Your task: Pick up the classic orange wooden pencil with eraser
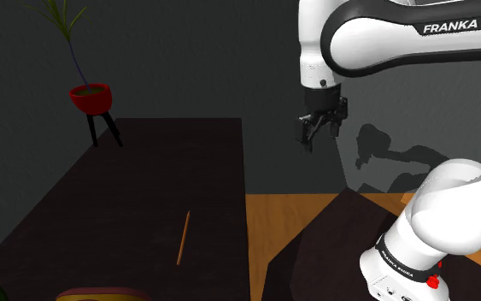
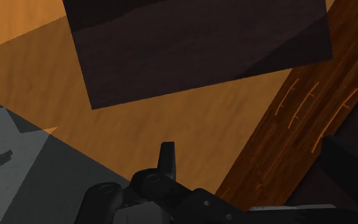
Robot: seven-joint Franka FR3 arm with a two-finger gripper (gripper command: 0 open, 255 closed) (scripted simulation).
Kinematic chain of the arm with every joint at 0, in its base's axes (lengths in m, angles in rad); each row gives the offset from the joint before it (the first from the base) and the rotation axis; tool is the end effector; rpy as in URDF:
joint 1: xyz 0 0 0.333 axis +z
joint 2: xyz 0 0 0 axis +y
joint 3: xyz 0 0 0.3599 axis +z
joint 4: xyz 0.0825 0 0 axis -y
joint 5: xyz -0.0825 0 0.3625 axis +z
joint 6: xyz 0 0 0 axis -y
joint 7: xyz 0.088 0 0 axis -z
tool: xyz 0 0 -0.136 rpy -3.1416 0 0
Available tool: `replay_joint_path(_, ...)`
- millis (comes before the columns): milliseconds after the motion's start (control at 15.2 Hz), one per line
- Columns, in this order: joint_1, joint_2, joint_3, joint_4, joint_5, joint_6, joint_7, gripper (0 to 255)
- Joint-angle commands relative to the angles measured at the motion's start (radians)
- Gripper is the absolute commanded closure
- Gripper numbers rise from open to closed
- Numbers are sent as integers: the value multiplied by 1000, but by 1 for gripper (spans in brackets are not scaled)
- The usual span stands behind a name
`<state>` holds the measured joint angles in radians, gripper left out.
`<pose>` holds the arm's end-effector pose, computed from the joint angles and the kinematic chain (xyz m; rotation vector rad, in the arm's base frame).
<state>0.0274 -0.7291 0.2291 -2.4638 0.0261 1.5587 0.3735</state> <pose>0.2466 0.0833 0.5232 2.9469 -0.2815 -0.2162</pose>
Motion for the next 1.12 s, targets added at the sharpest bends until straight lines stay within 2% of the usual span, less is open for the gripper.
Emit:
replay_joint_path(0, 4, 41, 47, -2, 31, 39, 70, 0)
replay_joint_path(330, 10, 160, 167, 20, 94, 128, 242, 0)
replay_joint_path(594, 4, 286, 261, 64, 115, 202, 384, 0)
replay_joint_path(858, -10, 436, 351, 131, 99, 274, 537, 0)
replay_joint_path(1056, -19, 567, 411, 195, 58, 321, 662, 0)
